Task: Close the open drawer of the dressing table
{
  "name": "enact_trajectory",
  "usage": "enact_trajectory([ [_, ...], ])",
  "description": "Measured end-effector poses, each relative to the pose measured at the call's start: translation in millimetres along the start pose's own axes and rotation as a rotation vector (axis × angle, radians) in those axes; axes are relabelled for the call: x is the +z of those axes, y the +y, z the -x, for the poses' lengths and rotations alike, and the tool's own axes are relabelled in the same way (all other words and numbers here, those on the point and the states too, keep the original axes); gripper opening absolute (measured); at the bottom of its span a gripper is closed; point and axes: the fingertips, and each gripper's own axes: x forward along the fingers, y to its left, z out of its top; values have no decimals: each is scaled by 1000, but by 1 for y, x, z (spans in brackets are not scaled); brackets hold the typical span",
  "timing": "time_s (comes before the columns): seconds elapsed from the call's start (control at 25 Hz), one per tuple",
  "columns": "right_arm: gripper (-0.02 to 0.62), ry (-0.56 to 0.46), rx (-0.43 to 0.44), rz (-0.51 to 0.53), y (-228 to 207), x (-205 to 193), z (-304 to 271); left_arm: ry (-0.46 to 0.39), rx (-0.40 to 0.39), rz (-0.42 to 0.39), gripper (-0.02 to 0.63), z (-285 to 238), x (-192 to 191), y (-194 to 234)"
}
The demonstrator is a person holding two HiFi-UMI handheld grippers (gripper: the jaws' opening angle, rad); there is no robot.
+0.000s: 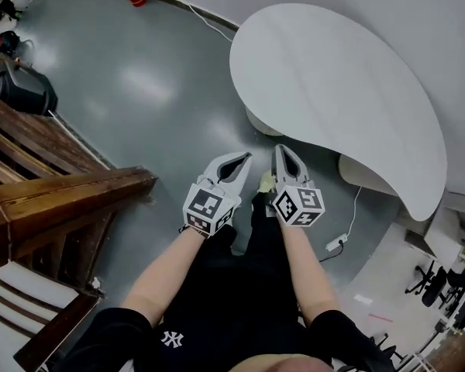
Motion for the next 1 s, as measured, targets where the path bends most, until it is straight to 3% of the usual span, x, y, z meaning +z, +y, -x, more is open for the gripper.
enact_trajectory([
  [0.52, 17, -53, 104, 88, 81, 89, 59, -70, 24, -25, 10, 45, 93, -33],
  [1.0, 15, -143, 119, 161, 106, 142, 101, -137, -14, -95, 9, 65, 144, -76],
])
